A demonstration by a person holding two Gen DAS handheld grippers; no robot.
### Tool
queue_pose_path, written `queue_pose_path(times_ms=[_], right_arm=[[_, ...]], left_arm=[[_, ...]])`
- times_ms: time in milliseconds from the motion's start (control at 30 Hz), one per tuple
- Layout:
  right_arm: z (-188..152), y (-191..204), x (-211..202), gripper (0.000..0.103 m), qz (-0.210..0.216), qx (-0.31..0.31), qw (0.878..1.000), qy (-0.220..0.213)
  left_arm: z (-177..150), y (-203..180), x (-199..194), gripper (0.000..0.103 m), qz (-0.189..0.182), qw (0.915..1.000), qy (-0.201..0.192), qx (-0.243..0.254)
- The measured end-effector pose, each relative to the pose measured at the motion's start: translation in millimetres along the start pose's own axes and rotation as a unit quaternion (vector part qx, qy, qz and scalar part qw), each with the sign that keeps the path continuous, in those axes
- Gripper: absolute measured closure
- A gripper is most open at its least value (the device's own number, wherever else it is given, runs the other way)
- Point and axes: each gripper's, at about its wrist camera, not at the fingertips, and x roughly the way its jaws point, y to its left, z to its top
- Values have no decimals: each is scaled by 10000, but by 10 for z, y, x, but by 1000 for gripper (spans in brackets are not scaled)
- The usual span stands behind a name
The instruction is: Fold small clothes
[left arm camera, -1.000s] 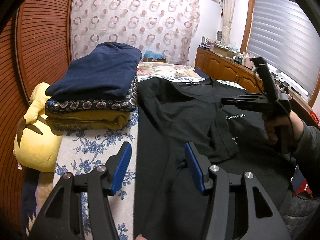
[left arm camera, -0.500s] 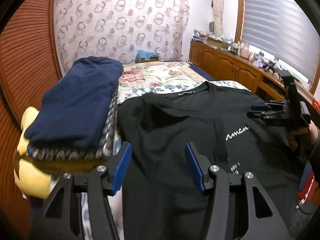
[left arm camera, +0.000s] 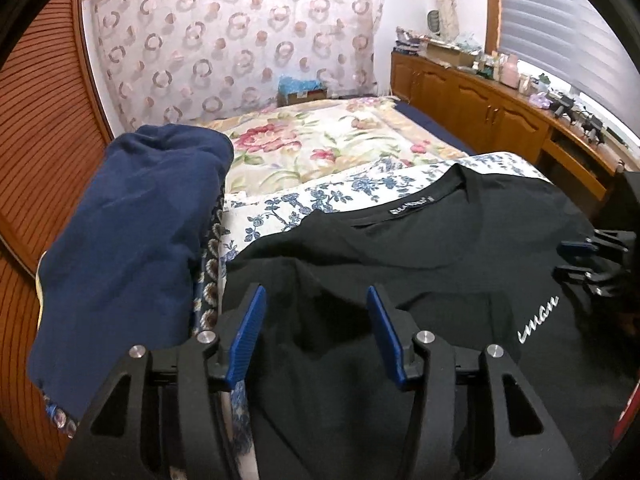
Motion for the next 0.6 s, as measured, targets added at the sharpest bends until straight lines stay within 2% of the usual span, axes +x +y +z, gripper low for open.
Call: queue_pose_path(times_ms=[67,167,267,367,400,433,600], right_arm=[[-1,-1,2,60,-15,-14,10000,0],[-7,-16,4,60,-9,-10,10000,-2],[-7,-11,5,60,-20,-19,10000,-3],[-7,-13,5,60,-19,-20,10000,-3],[-9,-17,4,60,-18,-20,10000,-3],[-8,-12,5,60,-17,-18,10000,-4],[-9,-15,5,60,-17,-20,10000,-4]], left_arm=[[59,-12,114,55,17,9999,124,-26],[135,-9,274,57,405,9987,294,3],[162,16,388,67,733,9961,480,105],[171,43,452,84,857,9944,590,163],[173,46,465,96,868,9941,613,226],[166,46,460,99,836,9942,627,262],[283,129,296,102,946,9942,364,354]])
